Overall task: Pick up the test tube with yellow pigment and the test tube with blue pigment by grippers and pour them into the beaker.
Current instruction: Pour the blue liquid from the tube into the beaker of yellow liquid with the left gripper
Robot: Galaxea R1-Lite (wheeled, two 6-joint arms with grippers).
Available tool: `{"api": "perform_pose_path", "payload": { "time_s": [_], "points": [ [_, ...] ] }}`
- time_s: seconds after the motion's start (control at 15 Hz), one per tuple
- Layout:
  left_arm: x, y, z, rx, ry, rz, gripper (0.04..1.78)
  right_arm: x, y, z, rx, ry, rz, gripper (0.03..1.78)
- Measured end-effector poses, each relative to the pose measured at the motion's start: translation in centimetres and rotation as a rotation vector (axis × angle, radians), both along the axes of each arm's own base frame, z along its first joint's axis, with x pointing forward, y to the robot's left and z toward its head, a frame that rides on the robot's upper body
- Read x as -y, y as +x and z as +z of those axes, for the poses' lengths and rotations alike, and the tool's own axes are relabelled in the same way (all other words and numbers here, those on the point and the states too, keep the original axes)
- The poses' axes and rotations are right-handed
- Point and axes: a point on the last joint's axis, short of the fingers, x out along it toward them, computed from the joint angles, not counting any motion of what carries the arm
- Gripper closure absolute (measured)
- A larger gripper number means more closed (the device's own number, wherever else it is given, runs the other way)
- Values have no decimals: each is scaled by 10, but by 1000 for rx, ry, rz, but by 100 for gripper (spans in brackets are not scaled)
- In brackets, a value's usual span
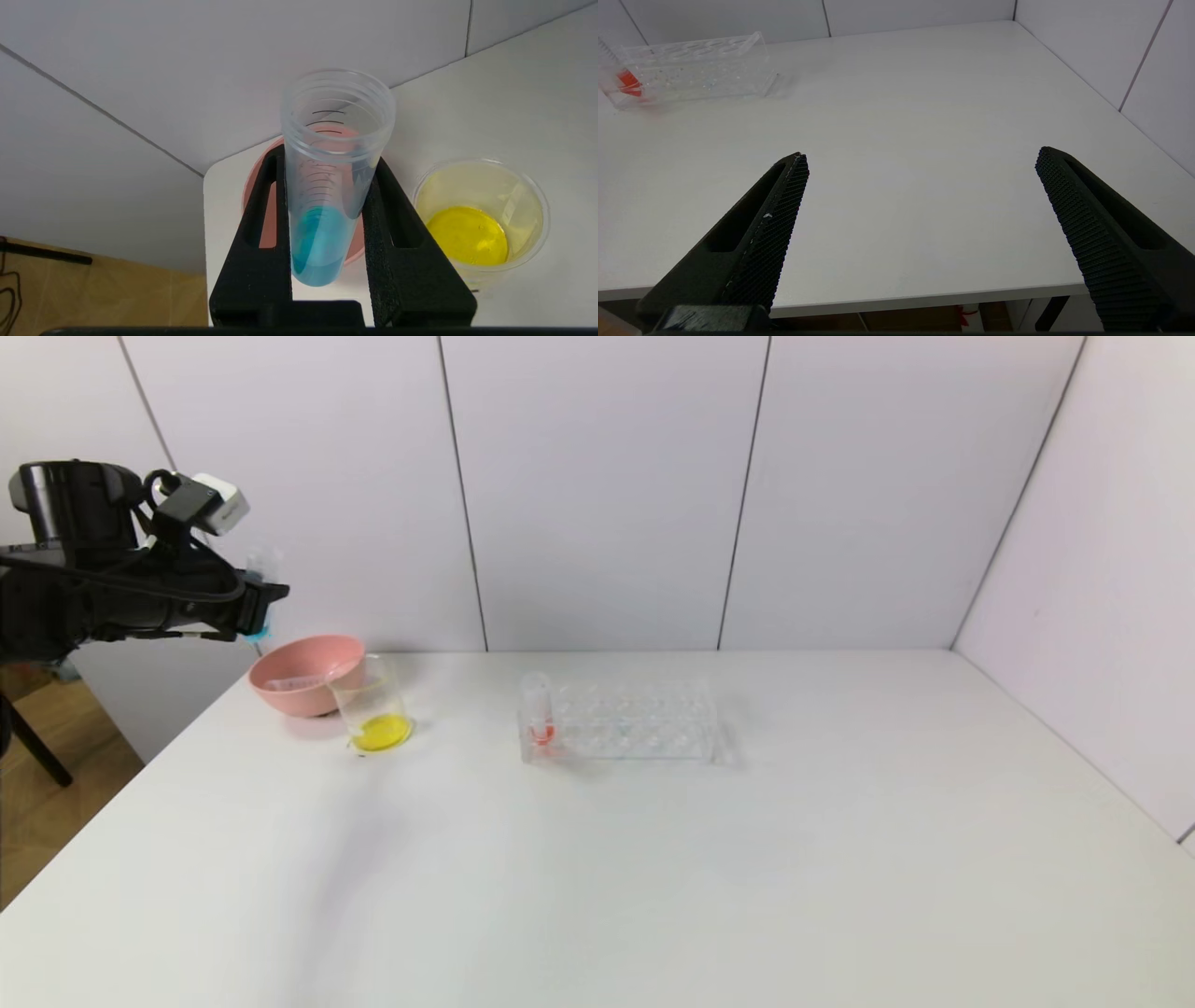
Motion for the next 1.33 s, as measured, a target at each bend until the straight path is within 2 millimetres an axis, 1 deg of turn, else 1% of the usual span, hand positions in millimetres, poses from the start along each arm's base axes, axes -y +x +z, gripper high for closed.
{"api": "perform_pose_path", "payload": {
  "time_s": [0.27,0.4,0.73,0.93,1.33],
  "points": [
    [-22,7,8,-11,203,-33,137,0,0,0,0,0,0,4],
    [-27,14,10,3,267,-40,137,0,0,0,0,0,0,4],
    [-30,21,9,7,328,-62,137,0,0,0,0,0,0,4],
    [-29,22,9,28,357,-120,137,0,0,0,0,0,0,4],
    [-30,23,10,82,524,-230,137,0,0,0,0,0,0,4]
  ]
}}
